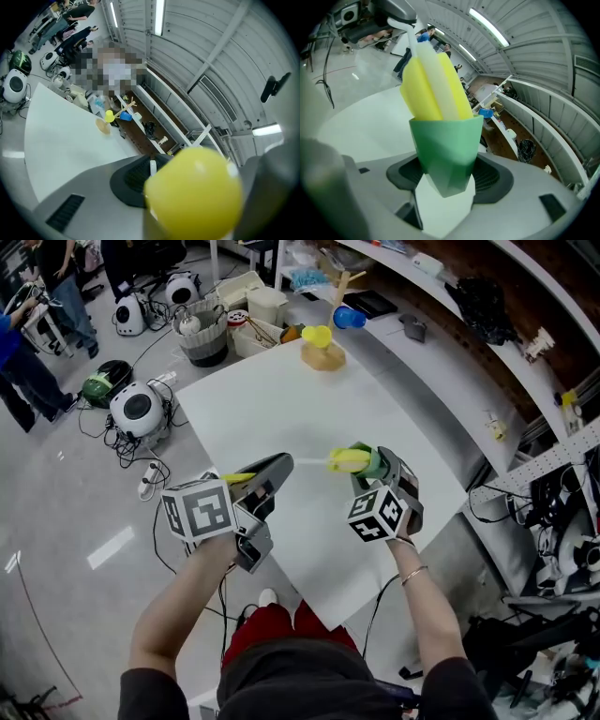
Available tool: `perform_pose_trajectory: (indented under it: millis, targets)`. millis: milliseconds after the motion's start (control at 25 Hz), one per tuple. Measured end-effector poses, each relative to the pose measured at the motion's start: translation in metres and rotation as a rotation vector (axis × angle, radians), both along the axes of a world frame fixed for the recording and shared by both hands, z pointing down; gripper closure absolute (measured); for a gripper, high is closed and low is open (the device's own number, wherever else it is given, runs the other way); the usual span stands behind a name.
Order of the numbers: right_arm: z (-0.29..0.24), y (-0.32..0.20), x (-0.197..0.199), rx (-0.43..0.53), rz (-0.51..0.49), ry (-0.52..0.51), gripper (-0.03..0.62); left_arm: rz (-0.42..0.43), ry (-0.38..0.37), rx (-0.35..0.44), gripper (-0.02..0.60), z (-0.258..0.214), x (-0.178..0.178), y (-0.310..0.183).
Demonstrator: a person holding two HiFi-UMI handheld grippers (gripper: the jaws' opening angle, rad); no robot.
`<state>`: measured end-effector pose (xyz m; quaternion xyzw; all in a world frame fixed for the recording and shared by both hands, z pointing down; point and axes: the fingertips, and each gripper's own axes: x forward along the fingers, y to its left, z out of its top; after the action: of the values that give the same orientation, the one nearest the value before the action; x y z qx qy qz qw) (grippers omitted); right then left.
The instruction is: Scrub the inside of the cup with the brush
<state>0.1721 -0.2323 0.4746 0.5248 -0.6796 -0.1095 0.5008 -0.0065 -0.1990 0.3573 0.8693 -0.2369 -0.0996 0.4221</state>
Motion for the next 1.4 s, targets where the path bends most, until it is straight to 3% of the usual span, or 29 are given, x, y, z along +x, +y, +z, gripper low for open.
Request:
perform_pose_trajectory:
  millis: [240, 640, 920, 1160, 1400]
  targets:
    - [-0.001, -0.001, 0.010, 0.006, 0.063, -0.114, 0.279, -0.023, 0.052, 0.012, 0.545, -0.009, -0.008, 0.001]
    - [0.011, 0.007, 0.027, -0.017, 0.153, -0.331, 0.279, -0.145, 0.075, 0.052, 0.544, -0.012, -0.022, -0.003]
    - [0.016, 0.004, 0.016, 0.001, 0.146, -0.580, 0.279, -0.293, -0.057, 0.206, 0.544, -0.013, -0.017, -0.004]
    - [0.023, -0.004, 0.017, 0.003, 0.118, -0.665, 0.279, -0.379, -0.237, 0.334, 0.543, -0.008, -0.001, -0.010]
    - [0.029, -0.021, 0.014, 0.021, 0.073, -0.738, 0.279, -0.438, -0.303, 0.341, 0.544, 0.003, 0.015, -0.018]
